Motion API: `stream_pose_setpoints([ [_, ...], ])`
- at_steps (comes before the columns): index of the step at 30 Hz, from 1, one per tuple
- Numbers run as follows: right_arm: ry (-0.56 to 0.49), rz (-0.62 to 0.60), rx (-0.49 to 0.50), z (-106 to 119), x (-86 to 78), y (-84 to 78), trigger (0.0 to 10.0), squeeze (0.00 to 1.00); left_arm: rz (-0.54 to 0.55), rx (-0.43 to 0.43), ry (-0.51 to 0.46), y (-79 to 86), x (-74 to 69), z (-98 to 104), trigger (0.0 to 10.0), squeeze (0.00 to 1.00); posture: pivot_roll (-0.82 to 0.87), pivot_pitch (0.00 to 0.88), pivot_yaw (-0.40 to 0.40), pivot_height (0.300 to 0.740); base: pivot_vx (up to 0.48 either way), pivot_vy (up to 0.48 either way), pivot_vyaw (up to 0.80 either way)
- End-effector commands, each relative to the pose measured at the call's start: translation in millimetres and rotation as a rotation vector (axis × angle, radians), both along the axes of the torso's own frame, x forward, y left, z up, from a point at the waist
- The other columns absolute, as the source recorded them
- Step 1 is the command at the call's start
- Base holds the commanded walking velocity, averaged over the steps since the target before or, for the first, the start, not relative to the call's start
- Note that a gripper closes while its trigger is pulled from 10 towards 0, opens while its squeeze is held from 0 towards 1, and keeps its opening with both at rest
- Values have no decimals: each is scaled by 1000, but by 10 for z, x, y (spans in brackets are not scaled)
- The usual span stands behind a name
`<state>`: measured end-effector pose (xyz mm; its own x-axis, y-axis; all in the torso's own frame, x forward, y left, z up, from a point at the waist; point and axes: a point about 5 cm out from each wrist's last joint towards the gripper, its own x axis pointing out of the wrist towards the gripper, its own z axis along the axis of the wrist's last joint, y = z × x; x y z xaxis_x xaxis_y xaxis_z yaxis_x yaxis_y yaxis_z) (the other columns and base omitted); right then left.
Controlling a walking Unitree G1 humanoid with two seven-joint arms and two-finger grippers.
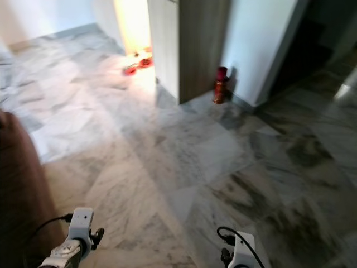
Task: Move the pillow to the sofa from floor
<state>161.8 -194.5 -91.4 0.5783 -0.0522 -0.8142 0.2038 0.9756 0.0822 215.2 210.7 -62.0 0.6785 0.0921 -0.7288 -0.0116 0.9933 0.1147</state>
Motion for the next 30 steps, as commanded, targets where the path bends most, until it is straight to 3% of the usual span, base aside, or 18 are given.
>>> stream_pose_setpoints([
  [1, 11, 9, 1, -20, -39, 31, 10000, 0, -9, 10, 35, 22, -63, -37, 10000, 0, -48, 18, 30, 740, 0, 0, 800],
  [4, 7, 6, 5, -20, -38, 41, 10000, 0, -13, 12, 37, 25, -69, -40, 10000, 0, -52, 16, 38, 740, 0, 0, 800],
  [8, -21, -35, 44, -12, -15, 90, 10000, 0, -23, 23, 45, 67, -86, -41, 10000, 0, -55, 23, 59, 740, 0, 0, 0],
  [21, -1, -34, 41, -26, -20, 153, 10000, 0, -33, 41, 52, 167, -104, -27, 10000, 0, -59, 31, 101, 740, 0, 0, 0],
  [24, -11, -5, -18, -14, -5, 127, 10000, 0, -39, 46, 54, 167, -101, -26, 10000, 0, -54, 34, 100, 740, 0, 0, 0],
  [30, -4, -5, 7, -21, -21, 115, 10000, 0, -36, 37, 61, 109, -100, -42, 10000, 0, -50, 38, 84, 740, 0, 0, 533],
])
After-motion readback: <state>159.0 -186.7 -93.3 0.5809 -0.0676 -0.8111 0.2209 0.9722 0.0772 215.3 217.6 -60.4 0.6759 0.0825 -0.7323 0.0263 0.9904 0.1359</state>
